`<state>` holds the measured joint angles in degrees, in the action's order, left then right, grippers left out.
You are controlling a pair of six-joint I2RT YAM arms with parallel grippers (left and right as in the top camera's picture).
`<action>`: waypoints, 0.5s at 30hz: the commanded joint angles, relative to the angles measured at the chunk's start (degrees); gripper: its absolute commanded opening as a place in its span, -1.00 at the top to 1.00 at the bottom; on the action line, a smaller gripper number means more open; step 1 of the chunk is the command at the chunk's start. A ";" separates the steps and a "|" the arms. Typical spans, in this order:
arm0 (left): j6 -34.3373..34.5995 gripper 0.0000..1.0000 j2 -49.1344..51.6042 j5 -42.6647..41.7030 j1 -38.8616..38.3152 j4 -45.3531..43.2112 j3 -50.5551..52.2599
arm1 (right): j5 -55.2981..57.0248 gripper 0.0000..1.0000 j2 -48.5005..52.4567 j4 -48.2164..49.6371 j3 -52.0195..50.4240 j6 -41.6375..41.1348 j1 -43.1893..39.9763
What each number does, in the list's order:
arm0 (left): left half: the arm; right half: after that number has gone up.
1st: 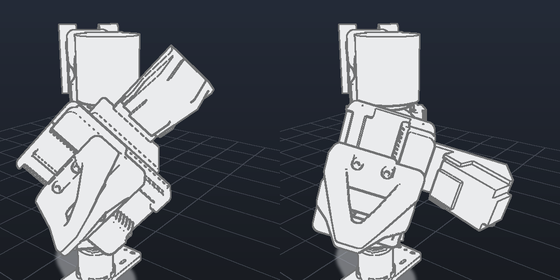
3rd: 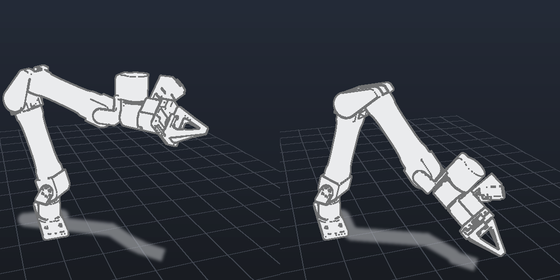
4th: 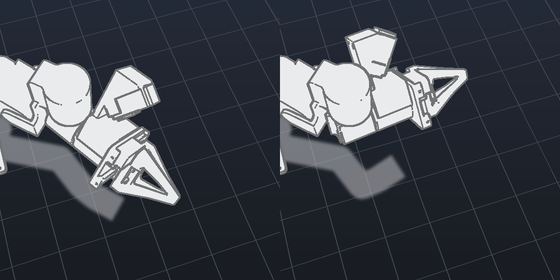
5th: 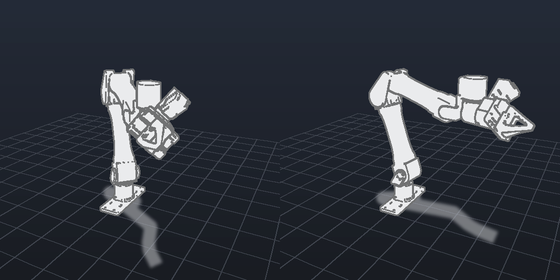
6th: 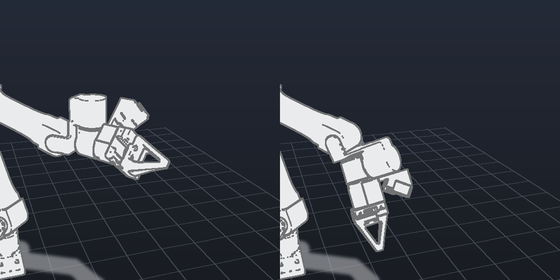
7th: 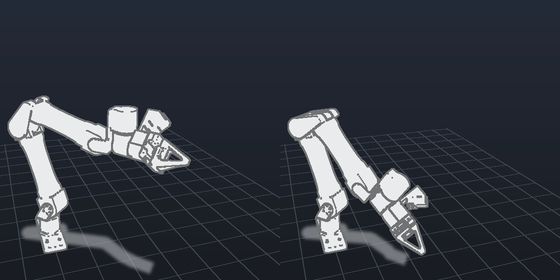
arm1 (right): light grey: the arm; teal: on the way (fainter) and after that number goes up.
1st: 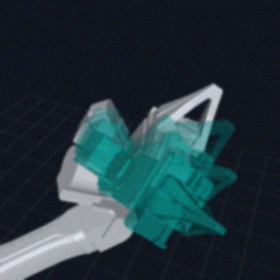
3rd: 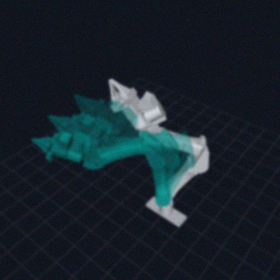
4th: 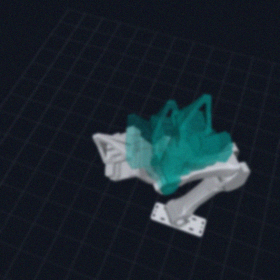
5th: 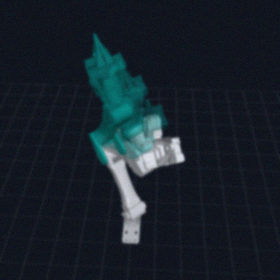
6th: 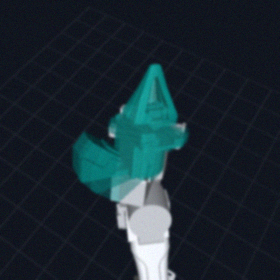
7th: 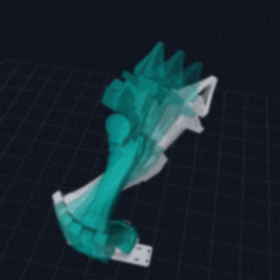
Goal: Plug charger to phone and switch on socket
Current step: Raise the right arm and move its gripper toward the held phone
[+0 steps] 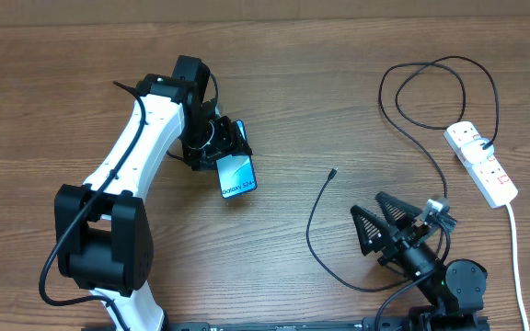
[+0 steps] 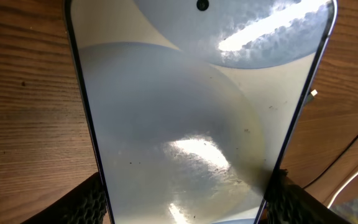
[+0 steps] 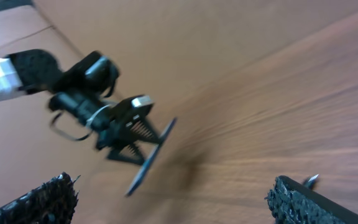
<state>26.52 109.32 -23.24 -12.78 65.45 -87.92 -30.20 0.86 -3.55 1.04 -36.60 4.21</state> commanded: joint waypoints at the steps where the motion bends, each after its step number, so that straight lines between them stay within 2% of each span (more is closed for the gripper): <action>1: 0.55 -0.02 0.07 -0.13 -0.35 -0.13 -1.88 | -5.55 -1.00 -0.48 0.50 -0.59 -4.35 0.24; 9: 0.50 -0.02 0.07 -0.15 -0.35 -0.09 -1.88 | -6.58 -0.99 0.66 0.28 -0.55 -4.35 0.24; 15: 0.52 -0.02 0.07 -0.15 -0.37 0.09 -1.88 | -5.57 -0.99 8.57 -1.79 0.50 -4.07 0.24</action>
<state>26.68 109.32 -23.24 -12.78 65.47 -87.92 -35.99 5.41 -4.05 1.04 -40.49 4.23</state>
